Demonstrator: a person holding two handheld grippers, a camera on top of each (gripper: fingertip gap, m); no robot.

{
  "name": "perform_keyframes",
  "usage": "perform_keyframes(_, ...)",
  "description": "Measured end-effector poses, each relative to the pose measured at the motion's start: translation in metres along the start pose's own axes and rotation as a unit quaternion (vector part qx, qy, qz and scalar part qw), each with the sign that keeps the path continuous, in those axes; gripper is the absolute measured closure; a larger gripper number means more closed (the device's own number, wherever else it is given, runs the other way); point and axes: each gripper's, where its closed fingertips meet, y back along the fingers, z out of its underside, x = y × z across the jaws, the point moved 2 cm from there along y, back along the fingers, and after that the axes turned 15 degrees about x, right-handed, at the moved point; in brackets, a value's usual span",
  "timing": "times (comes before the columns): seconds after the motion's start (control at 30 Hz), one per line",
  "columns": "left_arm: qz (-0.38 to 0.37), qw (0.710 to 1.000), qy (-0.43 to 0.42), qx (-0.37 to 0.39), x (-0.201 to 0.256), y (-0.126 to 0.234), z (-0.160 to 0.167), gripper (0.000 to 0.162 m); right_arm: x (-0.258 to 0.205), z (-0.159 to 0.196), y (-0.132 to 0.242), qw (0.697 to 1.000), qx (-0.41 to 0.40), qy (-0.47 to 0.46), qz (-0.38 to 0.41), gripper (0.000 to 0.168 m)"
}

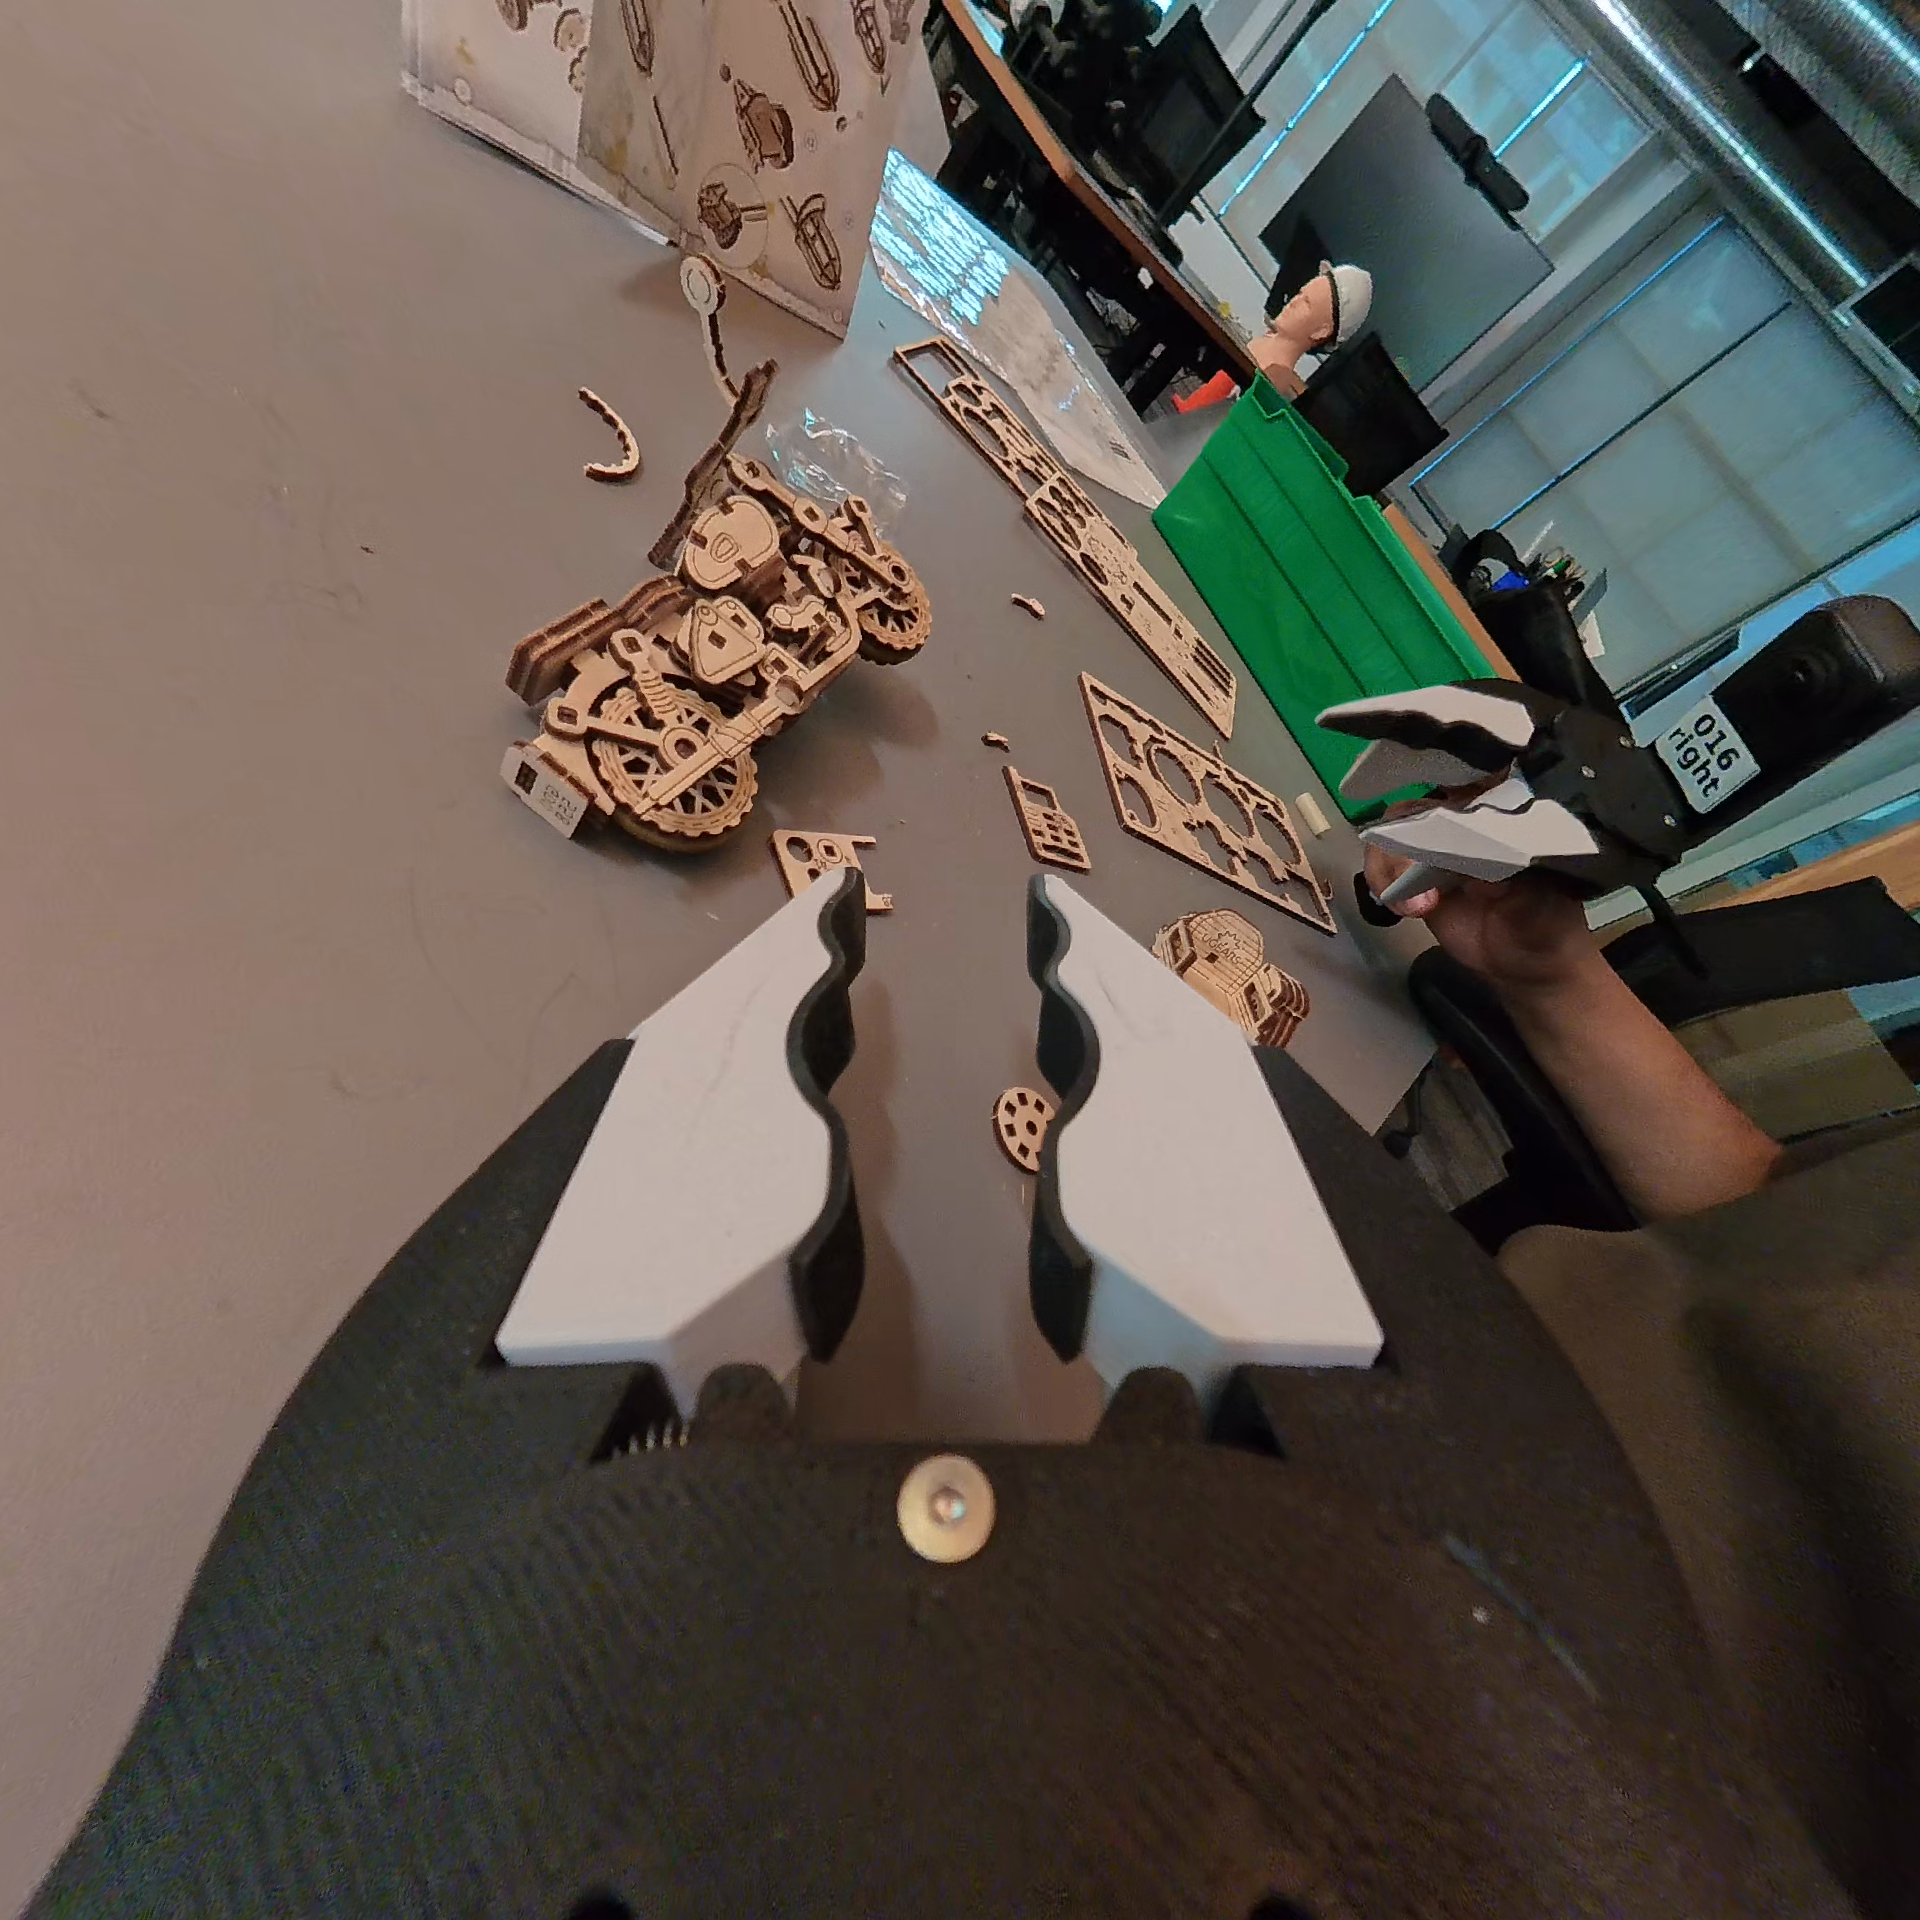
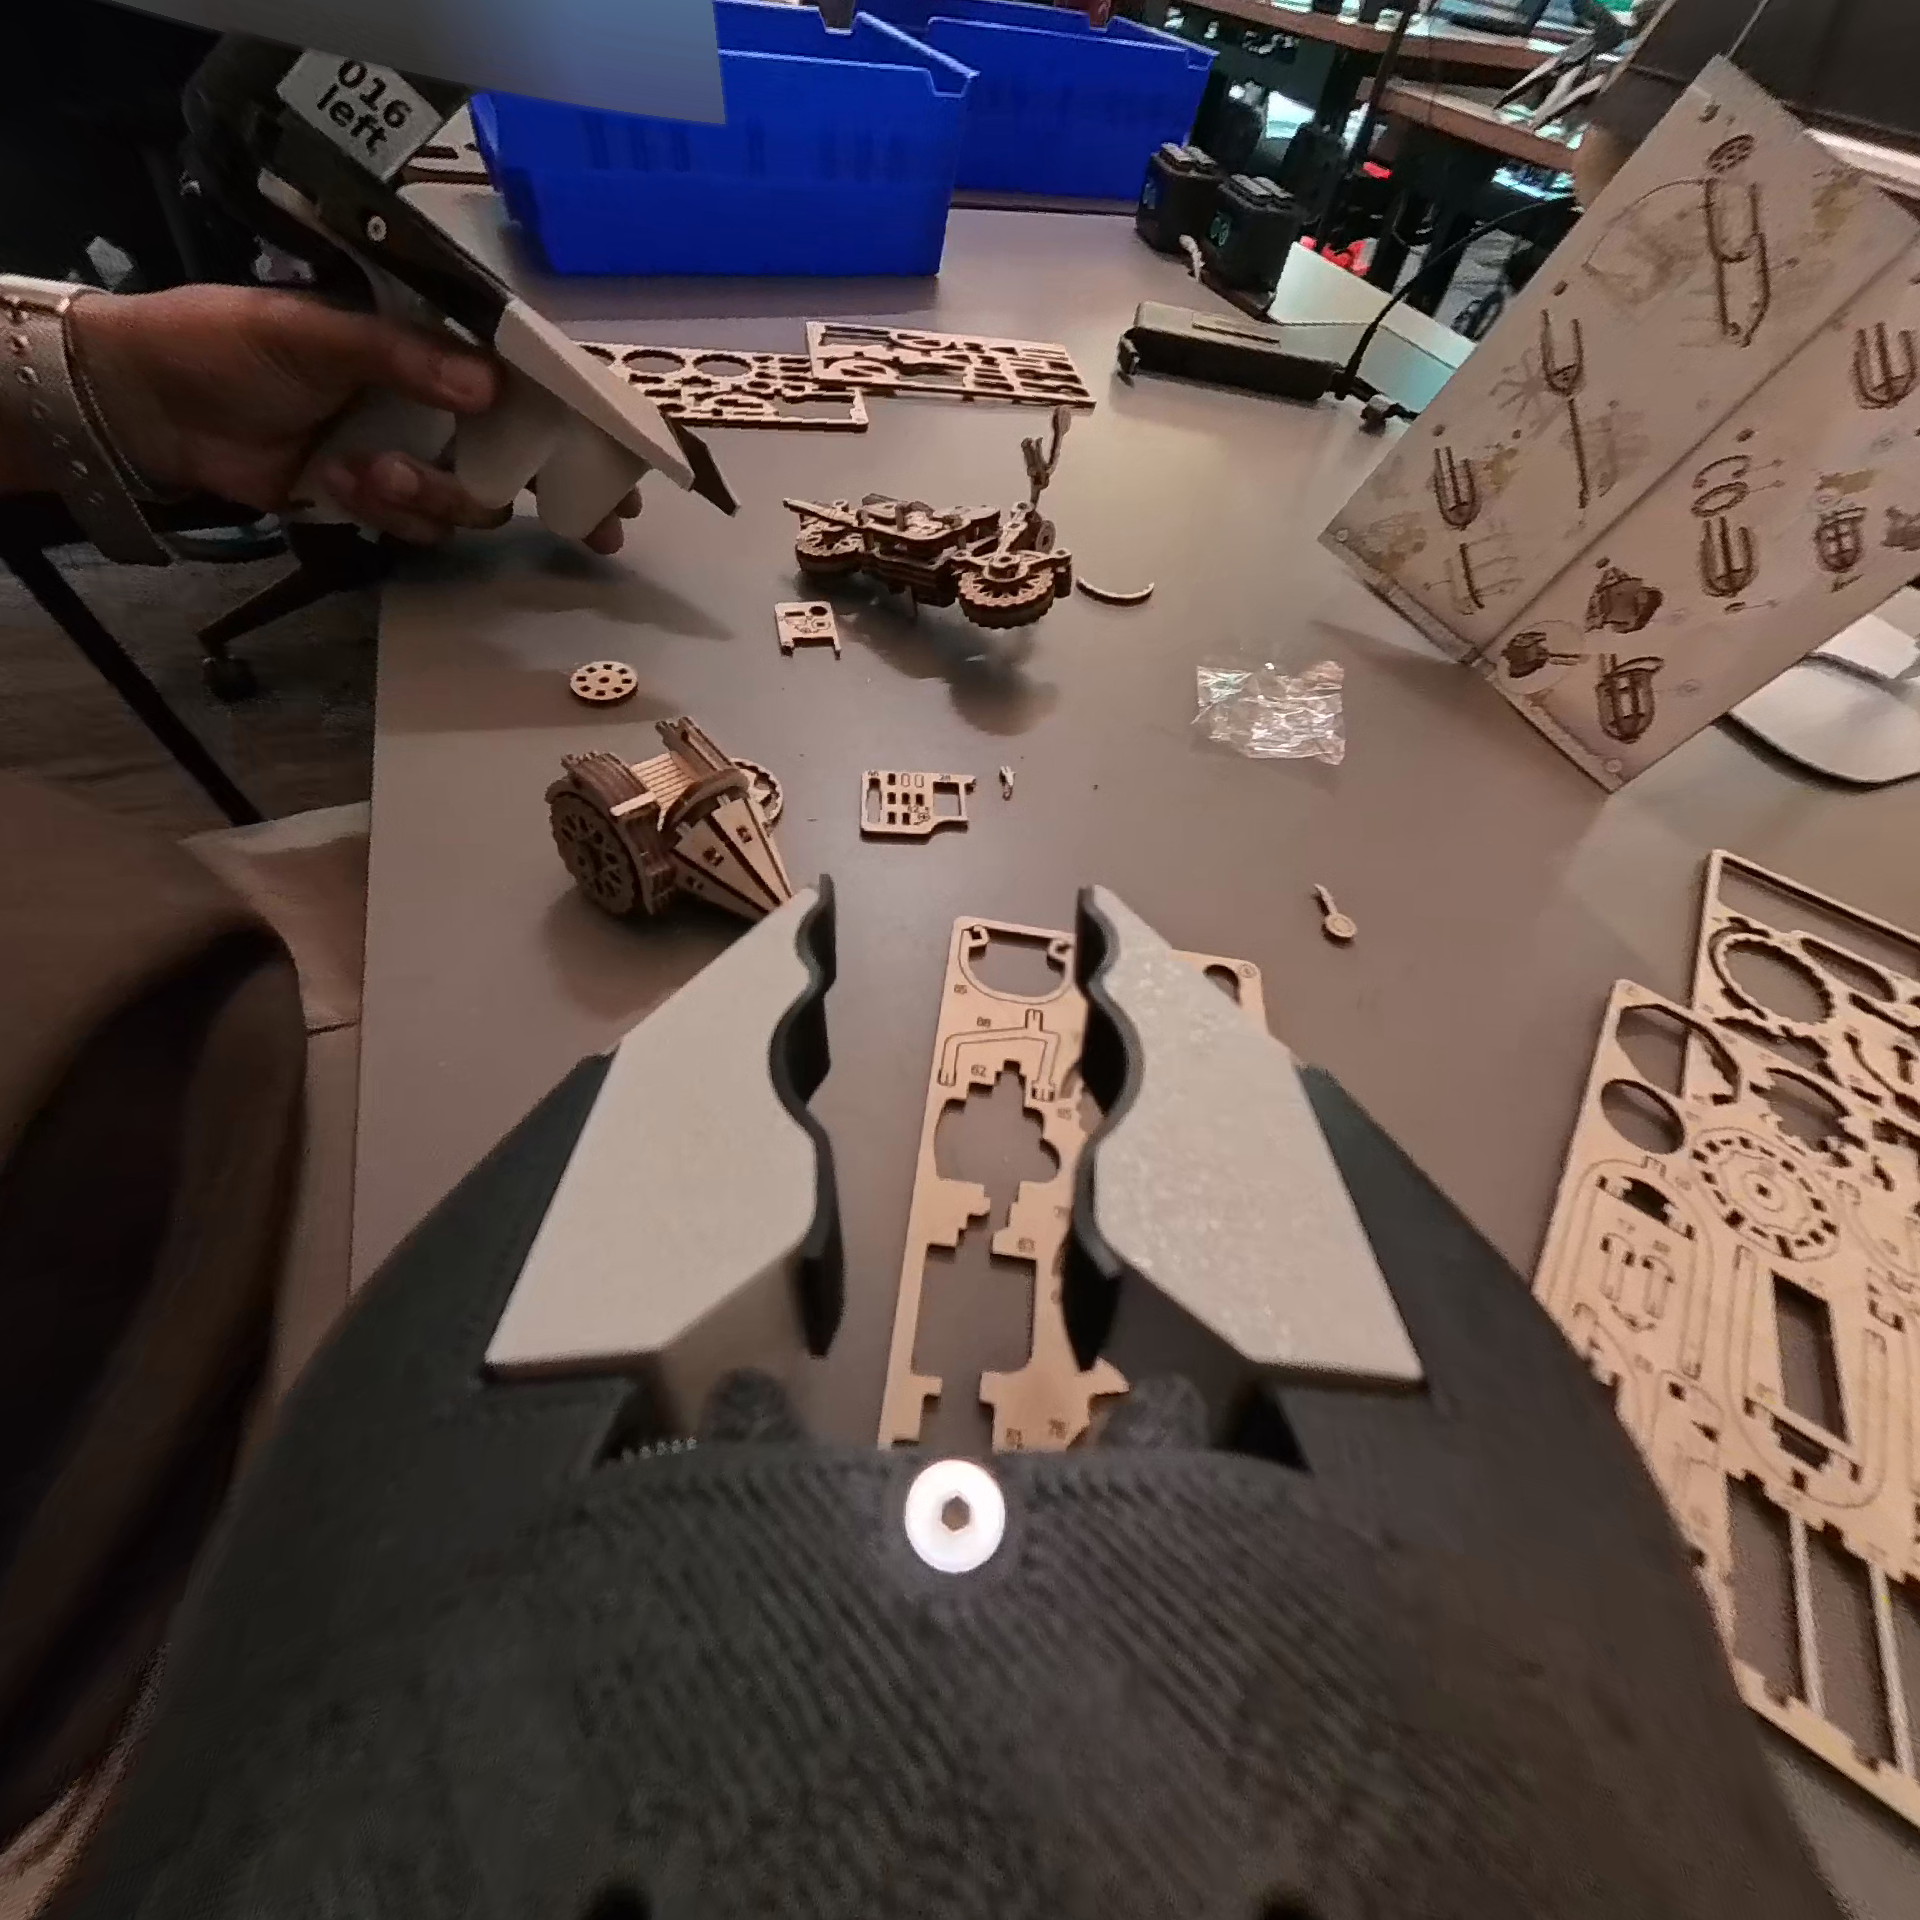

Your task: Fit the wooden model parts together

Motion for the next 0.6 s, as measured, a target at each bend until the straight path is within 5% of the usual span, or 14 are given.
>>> perform_keyframes(0.3, -0.003, 1.0, 0.006, -0.006, -0.001, -0.001, 0.001, 0.132, 0.111, 0.019, 0.043, 0.956, -0.029, -0.058, 0.287, 0.073)
perform_keyframes(0.47, -0.002, 1.0, 0.007, -0.007, -0.001, -0.001, 0.001, 0.132, 0.142, 0.064, 0.051, 0.911, -0.118, -0.17, 0.358, 0.058)
perform_keyframes(0.6, 0.001, 1.0, 0.005, -0.003, 0.0, 0.0, 0.001, 0.133, 0.16, 0.08, 0.052, 0.896, -0.193, -0.125, 0.381, 0.049)
